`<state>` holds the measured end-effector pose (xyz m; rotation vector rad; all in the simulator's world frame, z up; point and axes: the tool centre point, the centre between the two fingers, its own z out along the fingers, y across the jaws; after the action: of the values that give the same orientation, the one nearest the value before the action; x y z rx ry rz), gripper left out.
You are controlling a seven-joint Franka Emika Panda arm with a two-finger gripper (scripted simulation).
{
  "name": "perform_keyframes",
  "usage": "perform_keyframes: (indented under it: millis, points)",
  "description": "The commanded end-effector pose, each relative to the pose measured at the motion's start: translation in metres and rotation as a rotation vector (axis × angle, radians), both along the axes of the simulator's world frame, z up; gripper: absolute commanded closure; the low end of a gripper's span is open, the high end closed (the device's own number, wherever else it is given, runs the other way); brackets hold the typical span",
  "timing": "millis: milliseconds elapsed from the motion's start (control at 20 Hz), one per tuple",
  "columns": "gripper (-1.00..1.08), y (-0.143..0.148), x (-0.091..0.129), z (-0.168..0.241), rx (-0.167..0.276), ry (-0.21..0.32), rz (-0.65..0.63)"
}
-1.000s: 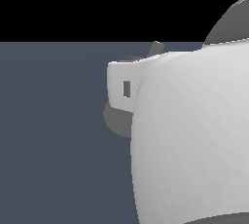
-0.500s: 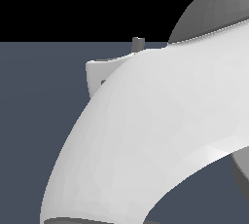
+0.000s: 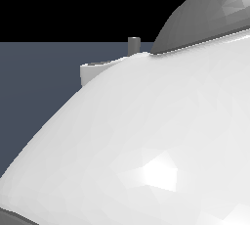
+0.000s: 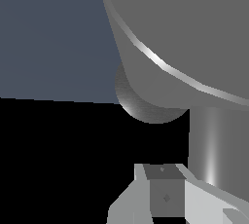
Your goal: Turn on the faucet by rotating a designated handle.
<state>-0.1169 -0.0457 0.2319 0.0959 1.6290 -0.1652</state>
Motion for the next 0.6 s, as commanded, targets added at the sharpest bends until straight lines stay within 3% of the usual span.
perform_keyframes:
  millis: [0,550]
  points:
    - [1.08,0.021,0.003,0.003,0.022,0.007,0.026]
    - [1.08,0.062,0.009,0.017,0.038,-0.025,0.057]
